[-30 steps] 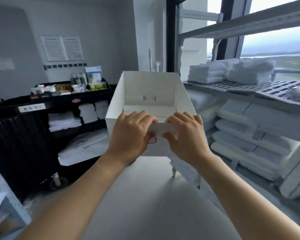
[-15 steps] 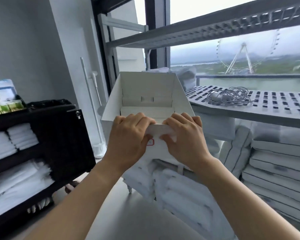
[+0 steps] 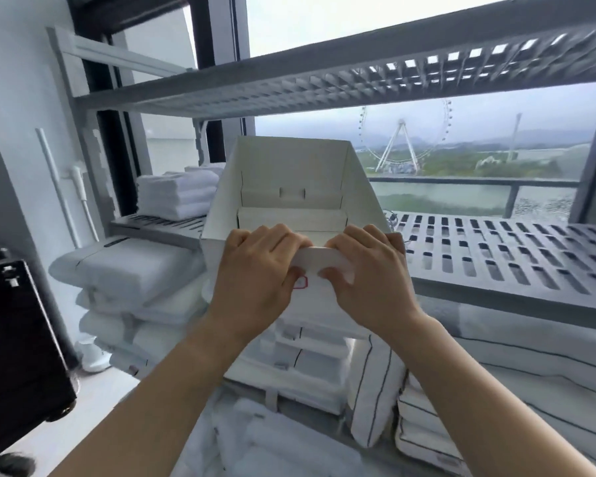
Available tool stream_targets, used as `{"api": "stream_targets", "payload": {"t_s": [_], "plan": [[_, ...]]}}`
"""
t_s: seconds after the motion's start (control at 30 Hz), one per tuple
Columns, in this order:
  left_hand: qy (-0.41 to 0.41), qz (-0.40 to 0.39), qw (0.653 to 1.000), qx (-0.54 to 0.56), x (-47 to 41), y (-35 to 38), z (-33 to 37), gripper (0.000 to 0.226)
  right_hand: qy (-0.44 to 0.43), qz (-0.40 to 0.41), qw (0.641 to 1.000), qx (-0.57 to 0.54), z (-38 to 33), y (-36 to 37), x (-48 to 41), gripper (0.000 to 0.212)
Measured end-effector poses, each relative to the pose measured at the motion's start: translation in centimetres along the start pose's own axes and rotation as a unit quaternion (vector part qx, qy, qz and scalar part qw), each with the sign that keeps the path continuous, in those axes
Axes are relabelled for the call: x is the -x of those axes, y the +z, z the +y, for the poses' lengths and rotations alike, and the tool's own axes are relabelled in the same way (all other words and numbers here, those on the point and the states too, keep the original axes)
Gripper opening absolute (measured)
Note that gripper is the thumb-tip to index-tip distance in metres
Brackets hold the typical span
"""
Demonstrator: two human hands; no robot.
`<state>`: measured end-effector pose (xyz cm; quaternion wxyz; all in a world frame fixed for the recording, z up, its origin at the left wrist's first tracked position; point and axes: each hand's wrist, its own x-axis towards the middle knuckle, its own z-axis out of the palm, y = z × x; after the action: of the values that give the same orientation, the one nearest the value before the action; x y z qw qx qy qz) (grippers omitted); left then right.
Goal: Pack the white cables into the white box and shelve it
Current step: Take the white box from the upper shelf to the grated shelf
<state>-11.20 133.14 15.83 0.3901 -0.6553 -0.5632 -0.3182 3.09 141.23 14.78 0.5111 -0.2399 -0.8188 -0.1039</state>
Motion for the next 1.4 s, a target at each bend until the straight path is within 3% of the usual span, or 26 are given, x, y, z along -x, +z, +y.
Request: {"api": "stream_targets", "payload": {"t_s": [0.5, 0.73, 1.13, 1.4], "plan": [[0.076, 0.058, 0.989, 0.108, -11.6, 13.7, 0.7, 0.035, 0.047, 0.048, 0.990, 0.128, 13.7, 1.7, -4.8, 0.025], [0.108, 0.066, 0.981, 0.146, -15.5, 18.3, 5.0, 0.034, 0.085, 0.065, 0.977, 0.187, 18.9, -1.0, -4.3, 0.026], [0.098, 0.040, 0.970, 0.219, -19.3, 23.8, 15.2, 0.037, 0.108, 0.016, 0.968, 0.225, 28.1, -7.6, -1.2, 0.026], [0.093, 0.008, 0.975, 0.201, -19.8, 26.5, 18.7, 0.038, 0.111, -0.030, 0.975, 0.189, 32.5, -9.0, 0.0, 0.025]]}}
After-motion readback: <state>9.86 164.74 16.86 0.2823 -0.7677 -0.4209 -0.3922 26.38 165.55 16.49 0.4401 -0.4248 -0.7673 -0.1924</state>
